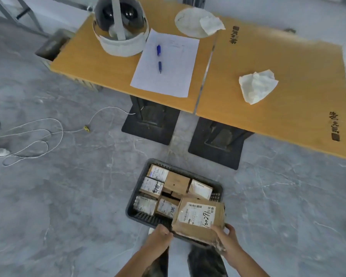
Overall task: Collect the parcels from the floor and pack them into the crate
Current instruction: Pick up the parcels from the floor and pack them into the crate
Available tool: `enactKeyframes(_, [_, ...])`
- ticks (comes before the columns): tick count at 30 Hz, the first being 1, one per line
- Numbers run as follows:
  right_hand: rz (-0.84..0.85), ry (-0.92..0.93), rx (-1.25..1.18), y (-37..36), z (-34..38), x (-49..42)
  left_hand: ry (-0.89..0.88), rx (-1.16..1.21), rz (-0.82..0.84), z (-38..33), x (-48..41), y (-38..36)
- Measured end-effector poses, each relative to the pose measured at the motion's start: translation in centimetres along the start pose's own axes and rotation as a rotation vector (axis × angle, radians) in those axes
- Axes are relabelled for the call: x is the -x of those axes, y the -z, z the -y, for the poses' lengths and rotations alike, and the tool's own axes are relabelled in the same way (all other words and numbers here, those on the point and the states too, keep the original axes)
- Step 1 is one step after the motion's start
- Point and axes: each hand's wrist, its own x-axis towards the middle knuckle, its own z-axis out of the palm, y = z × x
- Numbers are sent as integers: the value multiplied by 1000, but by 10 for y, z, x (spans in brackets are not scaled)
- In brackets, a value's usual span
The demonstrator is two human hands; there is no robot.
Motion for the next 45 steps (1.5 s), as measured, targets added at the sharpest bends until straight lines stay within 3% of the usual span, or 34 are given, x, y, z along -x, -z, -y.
enactKeyframes(5, [-26,37,99,-66,-34,-104,-60,-43,-8,28,-98,-2])
enactKeyframes(12, [47,-33,-28,-144,-77,-265,-109,-88,-71,78,-219,-8])
enactKeyframes(16, [-21,-50,-41,-177,-94,-327,-95,-107,-117,117,-253,2])
enactKeyframes(18, [-53,-19,50,-185,-101,-338,-73,-148,-122,135,-259,7])
enactKeyframes(21, [-19,35,395,-180,-103,-339,-30,-225,-109,151,-253,14])
enactKeyframes(24, [17,12,365,-159,-84,-319,-12,-266,-90,146,-238,21])
enactKeyframes(28, [207,176,533,-112,-42,-244,-91,-244,-98,92,-193,34])
enactKeyframes(30, [219,270,610,-87,-18,-192,-160,-250,-106,51,-157,43])
enactKeyframes(34, [81,505,637,-33,39,-72,-351,-264,-123,-42,-65,65])
enactKeyframes(40, [-118,729,264,44,131,94,-609,-234,-221,-174,68,95])
enactKeyframes(45, [-184,933,124,107,168,189,-807,-287,-248,-255,148,92])
